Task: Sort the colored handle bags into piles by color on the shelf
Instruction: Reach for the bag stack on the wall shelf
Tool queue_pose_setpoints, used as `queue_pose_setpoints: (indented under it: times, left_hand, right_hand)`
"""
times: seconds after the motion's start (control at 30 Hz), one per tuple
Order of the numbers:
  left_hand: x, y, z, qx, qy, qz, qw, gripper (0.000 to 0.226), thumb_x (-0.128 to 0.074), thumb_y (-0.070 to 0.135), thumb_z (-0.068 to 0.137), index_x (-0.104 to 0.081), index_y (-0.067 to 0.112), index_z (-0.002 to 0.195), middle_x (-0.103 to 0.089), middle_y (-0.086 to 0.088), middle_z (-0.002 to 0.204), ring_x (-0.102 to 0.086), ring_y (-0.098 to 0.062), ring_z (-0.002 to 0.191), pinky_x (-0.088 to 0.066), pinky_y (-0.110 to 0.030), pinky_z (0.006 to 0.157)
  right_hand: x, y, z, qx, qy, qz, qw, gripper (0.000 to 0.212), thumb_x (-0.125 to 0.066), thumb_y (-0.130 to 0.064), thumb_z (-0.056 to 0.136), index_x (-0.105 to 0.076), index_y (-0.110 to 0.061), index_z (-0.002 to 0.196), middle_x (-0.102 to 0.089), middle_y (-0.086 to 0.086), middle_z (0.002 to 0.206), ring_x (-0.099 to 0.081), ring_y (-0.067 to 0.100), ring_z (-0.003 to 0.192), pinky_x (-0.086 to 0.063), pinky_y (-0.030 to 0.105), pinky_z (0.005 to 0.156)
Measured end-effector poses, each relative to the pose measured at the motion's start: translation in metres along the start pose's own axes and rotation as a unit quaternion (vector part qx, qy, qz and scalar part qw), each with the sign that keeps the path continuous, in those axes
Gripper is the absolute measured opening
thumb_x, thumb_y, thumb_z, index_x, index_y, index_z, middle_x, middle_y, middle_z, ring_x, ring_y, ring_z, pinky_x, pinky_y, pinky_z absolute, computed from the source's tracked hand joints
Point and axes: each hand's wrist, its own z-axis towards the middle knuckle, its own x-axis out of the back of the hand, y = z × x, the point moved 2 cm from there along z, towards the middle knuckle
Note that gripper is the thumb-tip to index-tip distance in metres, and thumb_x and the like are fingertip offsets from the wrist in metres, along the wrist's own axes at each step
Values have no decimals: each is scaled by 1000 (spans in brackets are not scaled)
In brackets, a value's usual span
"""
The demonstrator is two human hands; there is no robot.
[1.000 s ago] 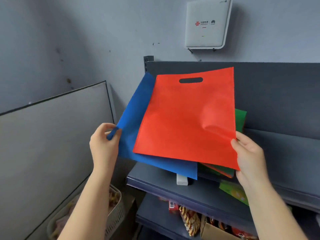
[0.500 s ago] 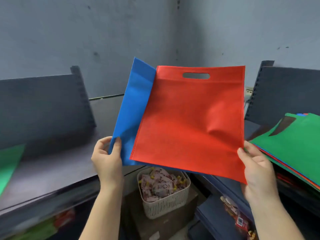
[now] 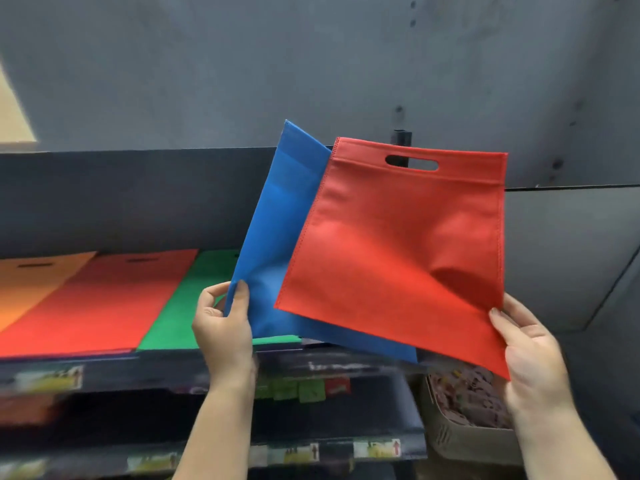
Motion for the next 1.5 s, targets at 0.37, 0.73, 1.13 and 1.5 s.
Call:
queue_pose_setpoints:
  times: [0.37,0.73,1.13,1.5]
  left_hand:
    - [188,24,116,8,84,29,996,24,-67,29,88,-62,41,67,-55,-6,75,-55,-23,72,-46,-41,70]
    - [309,56,130,-2,204,9,979,10,-63,19,90,-59,19,81,-66,-6,83,-62,-22,76,-50,-36,68]
    - [389,39,192,-23,274,67,959,20,-67,28,86,-64,37,68,-67,5,82,-66,-20,80,-52,-33,68]
    - [440,14,300,-43,184,142,972,19,-60,20,93,-51,28,78,-59,10,77,-58,10,61,-44,-11,57]
  right_hand:
    - [-184,104,-78,-72,-106,53,990,27,-45,-4,97,-67,-19,99,-75,-4,83,-70,7,69,-57,23,57]
    - [-293,156,-131,-158,-221,103,957,31,-43,-1,96,-68,-19,99,-75,-2,83,-69,7,65,-58,23,61]
    - [-374,183,-140,-171,-264,81,946,33,-42,5,95,-65,-17,102,-74,-5,77,-67,4,62,-54,16,58]
    - [-420,217,-118,-81,-162,-64,981,28,-44,8,93,-63,-12,100,-72,-10,67,-65,1,58,-55,15,59]
